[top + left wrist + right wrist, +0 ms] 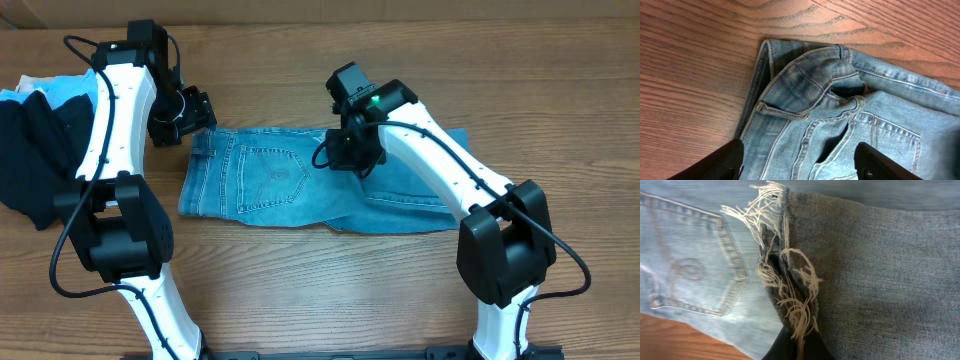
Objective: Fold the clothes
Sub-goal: 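Lay the hems onto the jeans' back pocket and release the right gripper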
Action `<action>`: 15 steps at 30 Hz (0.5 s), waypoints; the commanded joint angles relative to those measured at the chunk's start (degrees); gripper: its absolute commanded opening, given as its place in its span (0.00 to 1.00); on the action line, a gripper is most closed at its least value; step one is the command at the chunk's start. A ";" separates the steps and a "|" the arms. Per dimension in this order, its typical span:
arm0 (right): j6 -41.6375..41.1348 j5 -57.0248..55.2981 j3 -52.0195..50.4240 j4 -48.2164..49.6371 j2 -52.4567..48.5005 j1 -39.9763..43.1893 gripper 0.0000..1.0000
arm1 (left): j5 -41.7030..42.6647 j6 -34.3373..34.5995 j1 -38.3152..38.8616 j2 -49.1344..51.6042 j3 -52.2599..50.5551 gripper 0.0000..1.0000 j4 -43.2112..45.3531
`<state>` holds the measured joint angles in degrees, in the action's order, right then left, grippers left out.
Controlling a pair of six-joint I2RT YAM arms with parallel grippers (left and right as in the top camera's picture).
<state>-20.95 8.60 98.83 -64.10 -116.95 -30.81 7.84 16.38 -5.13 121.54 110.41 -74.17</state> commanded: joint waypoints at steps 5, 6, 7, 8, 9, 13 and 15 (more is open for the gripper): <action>-0.09 2.64 -0.24 0.90 1.31 -2.93 0.09 | -0.79 -0.57 -0.33 -0.59 1.42 0.74 -0.17; -0.09 2.64 -0.24 0.83 1.31 -3.08 0.13 | -0.79 -0.57 -0.33 -0.59 1.42 0.74 -0.15; -0.09 2.67 -0.24 0.83 1.31 -3.23 0.20 | -0.79 -0.57 -0.33 -0.59 1.42 0.74 -0.15; -0.09 2.86 -0.24 0.83 1.31 -3.37 0.31 | -0.79 -0.57 -0.33 -0.59 1.42 0.74 -0.15; -0.09 3.58 -0.24 0.85 1.31 -3.50 0.34 | -0.81 -0.57 -0.37 -0.59 1.42 0.74 -0.15; -0.07 3.98 0.13 1.31 1.33 -3.58 0.43 | -0.79 -1.01 -0.44 -0.59 1.42 0.74 -0.22; -0.09 1.90 1.53 0.76 1.55 -2.89 0.43 | -0.81 -1.01 -0.44 -0.59 1.42 0.75 -0.52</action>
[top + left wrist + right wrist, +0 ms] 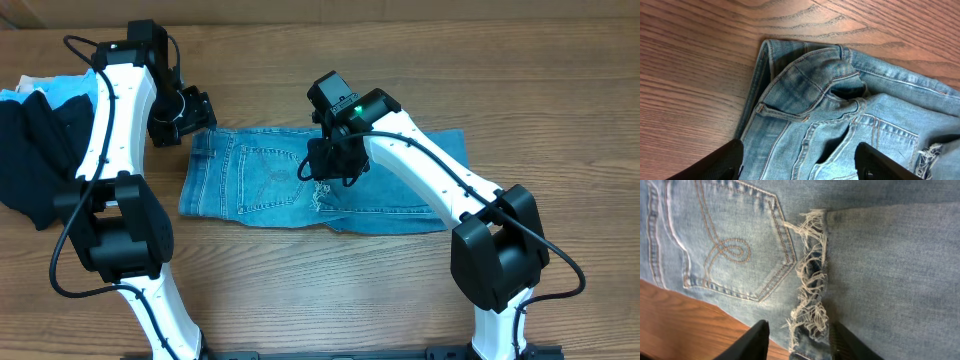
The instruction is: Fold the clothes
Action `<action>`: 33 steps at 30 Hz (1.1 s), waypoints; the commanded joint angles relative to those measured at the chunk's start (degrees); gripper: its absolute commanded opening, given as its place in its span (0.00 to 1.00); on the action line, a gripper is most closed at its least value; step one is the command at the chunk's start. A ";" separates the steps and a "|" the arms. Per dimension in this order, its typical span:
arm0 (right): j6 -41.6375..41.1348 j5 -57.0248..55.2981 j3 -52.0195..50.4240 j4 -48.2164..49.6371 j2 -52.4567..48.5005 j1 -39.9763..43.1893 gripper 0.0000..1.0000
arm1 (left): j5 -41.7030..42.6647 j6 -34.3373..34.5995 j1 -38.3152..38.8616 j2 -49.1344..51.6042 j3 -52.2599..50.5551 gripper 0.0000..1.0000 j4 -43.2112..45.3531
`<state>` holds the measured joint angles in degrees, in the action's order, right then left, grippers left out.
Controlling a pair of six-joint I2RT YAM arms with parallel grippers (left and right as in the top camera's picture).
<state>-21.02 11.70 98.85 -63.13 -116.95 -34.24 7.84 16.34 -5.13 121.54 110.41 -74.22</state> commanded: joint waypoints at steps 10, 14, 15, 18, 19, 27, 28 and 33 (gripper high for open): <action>-0.02 -9.31 8.59 -5.99 7.52 10.03 0.48 | -3.82 -4.87 -0.50 -0.57 1.33 0.95 -3.58; 0.00 -9.31 8.26 -10.01 7.65 13.99 0.48 | -4.92 -6.58 -0.50 -0.57 0.07 0.98 -3.28; 0.00 -9.31 8.22 -10.75 7.63 14.78 0.48 | -4.96 -6.58 -0.50 -0.57 -0.61 0.98 -2.84; -0.02 -9.29 8.22 -11.58 7.63 16.52 0.48 | -5.11 -6.60 -0.50 -0.52 -3.91 0.98 -0.26; -0.02 -9.29 8.22 -11.69 7.63 16.85 0.48 | -5.11 -6.60 -0.50 -0.48 -5.27 0.98 0.98; -0.07 -9.29 8.22 -12.15 7.63 17.22 0.48 | -3.78 -8.26 -0.59 -0.46 -18.08 0.99 12.66; -0.09 -9.29 8.22 -12.17 7.63 17.22 0.48 | -3.80 -8.26 -0.63 -0.46 -19.71 1.00 14.05; -0.09 -9.29 8.22 -12.50 7.63 17.22 0.48 | -3.17 -8.20 -0.76 -0.46 -27.69 0.99 20.55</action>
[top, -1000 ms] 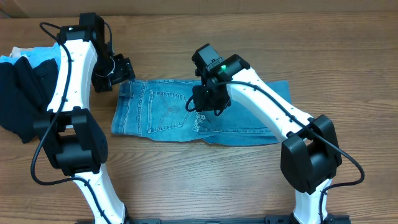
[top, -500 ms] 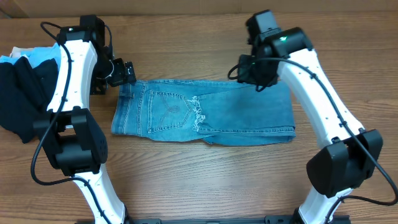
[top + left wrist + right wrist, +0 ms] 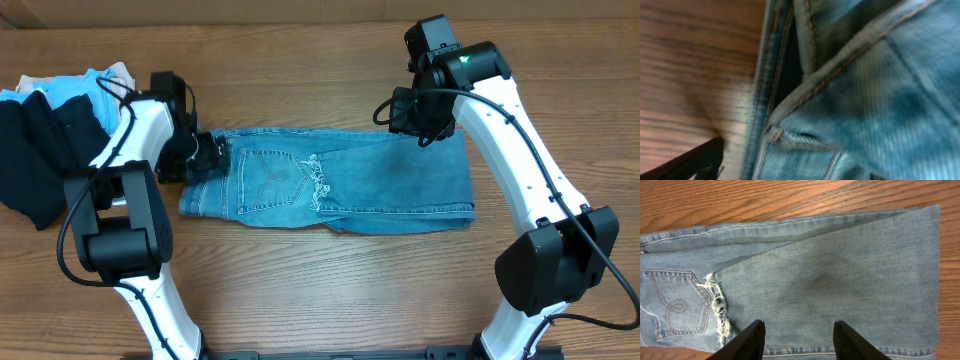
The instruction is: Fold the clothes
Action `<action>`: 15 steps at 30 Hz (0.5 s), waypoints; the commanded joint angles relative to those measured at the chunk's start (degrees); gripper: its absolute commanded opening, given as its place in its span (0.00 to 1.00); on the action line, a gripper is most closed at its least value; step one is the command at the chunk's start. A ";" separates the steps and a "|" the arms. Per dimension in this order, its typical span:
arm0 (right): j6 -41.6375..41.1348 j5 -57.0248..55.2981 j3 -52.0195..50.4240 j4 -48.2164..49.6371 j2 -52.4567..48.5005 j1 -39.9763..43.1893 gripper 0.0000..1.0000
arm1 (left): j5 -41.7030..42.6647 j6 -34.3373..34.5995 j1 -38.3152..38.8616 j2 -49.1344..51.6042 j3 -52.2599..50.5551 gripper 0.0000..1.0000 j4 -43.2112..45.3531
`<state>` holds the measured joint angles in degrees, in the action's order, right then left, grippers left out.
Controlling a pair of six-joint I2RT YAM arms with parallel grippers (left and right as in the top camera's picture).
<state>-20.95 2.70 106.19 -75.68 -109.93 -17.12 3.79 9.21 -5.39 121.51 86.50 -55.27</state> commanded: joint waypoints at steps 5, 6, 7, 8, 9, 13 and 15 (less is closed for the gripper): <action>-0.13 -0.28 0.87 -0.07 0.61 0.11 0.48 | 4.87 -1.11 -0.50 -0.44 -8.83 0.74 5.62; -0.13 -0.28 0.87 -0.07 0.61 0.11 0.48 | 5.07 -1.11 -0.50 -0.44 -9.20 0.65 5.77; -0.13 -0.28 0.87 -0.09 0.61 0.11 0.48 | 5.05 -1.14 -0.50 -0.44 -9.44 0.59 5.84; -0.13 -0.28 0.87 -0.09 0.61 0.11 0.48 | 5.03 -1.14 -0.50 -0.44 -9.46 0.54 5.81; -0.13 -0.28 0.87 -0.09 0.61 0.11 0.48 | 5.01 -1.16 -0.50 -0.44 -9.46 0.49 5.81; -0.13 -0.28 0.87 -0.11 0.61 0.11 0.48 | 4.57 -1.11 -0.66 -0.44 -9.46 0.31 5.75; -0.13 -0.31 0.87 -0.09 0.61 0.11 0.48 | 3.65 -1.01 -0.98 -0.44 -9.40 0.13 5.16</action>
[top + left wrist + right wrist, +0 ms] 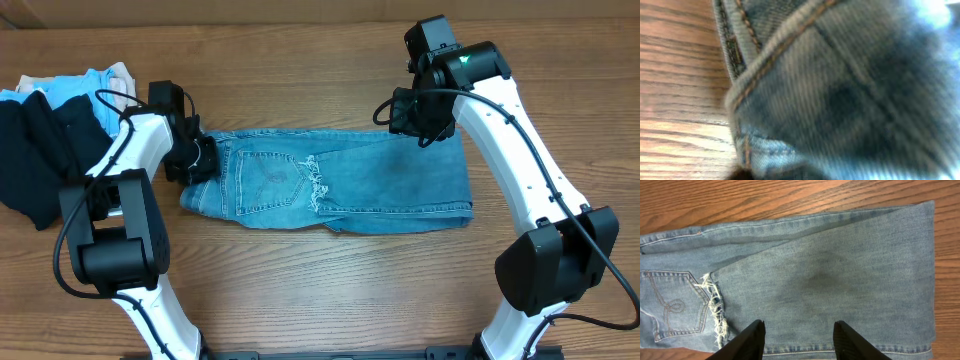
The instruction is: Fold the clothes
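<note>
Blue jeans (330, 185) lie across the table with the legs folded back over themselves. Their frayed hem (315, 182) rests beside the back pocket (665, 300). My left gripper (197, 160) is down at the waistband's left end. In the left wrist view blurred denim (840, 85) fills the frame and hides the fingers, apart from a dark bit at the bottom edge. My right gripper (802, 340) hangs open above the folded leg (840, 280), near the jeans' right end (415, 125), with nothing in it.
A pile of black and light blue clothes (45, 130) lies at the table's far left, beside the left arm. Bare wooden table (330, 290) runs along the front of the jeans.
My left gripper has come closer onto the waistband, and denim now fills its view and covers the fingers. The right gripper is still open in almost the same place.
My right gripper was shut on the frayed hem over the jeans' middle while the left hung open above the waistband. Then the right was open with the hem lying by the back pocket. Later it stood over the right end and the left had come down to the waistband.
</note>
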Action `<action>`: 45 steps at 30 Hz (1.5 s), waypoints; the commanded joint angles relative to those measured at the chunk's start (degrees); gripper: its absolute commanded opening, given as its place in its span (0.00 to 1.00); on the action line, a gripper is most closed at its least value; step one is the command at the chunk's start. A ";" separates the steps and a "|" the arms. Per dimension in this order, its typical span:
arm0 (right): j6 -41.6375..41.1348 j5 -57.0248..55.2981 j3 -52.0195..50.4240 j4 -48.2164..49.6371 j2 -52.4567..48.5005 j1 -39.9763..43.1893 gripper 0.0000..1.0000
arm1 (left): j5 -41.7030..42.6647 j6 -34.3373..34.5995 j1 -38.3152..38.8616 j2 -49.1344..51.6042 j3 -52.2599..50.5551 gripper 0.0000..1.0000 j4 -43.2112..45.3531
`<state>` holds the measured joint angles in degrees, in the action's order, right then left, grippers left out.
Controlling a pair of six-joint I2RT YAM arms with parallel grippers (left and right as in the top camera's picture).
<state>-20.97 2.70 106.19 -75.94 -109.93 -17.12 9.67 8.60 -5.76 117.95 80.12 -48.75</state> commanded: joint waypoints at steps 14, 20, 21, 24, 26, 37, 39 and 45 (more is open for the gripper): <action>-0.11 -6.67 0.90 1.29 0.63 5.44 0.49 | -9.03 2.01 -10.08 1.60 22.64 0.04 -24.81; 1.68 -6.69 0.90 2.34 0.61 10.80 0.52 | -7.91 -2.64 -13.90 1.51 39.60 0.04 -33.99; 1.68 -6.71 0.90 2.36 0.57 11.30 0.52 | -7.06 -2.84 -14.14 1.51 42.05 0.04 -35.21; 1.68 -6.71 0.87 2.38 0.50 12.31 0.52 | -2.19 -4.39 -13.84 1.51 49.07 0.04 -39.10; 1.68 -6.71 0.87 2.56 0.28 12.66 0.52 | 2.36 -4.42 -13.00 1.51 52.83 0.04 -42.03; 3.48 -3.17 0.63 2.51 -4.37 12.63 0.52 | 13.90 -0.31 1.09 1.77 58.16 0.04 -46.23; 6.01 0.83 0.57 2.23 -5.35 12.57 0.51 | 10.34 1.22 4.17 1.77 58.10 0.04 -45.66; 7.52 4.98 -3.06 3.32 -6.82 10.67 0.51 | 2.80 4.83 12.17 1.77 58.10 0.06 -43.95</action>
<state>-14.94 4.58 105.06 -73.12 -116.11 -5.02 15.57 9.93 3.68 120.36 136.88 -93.34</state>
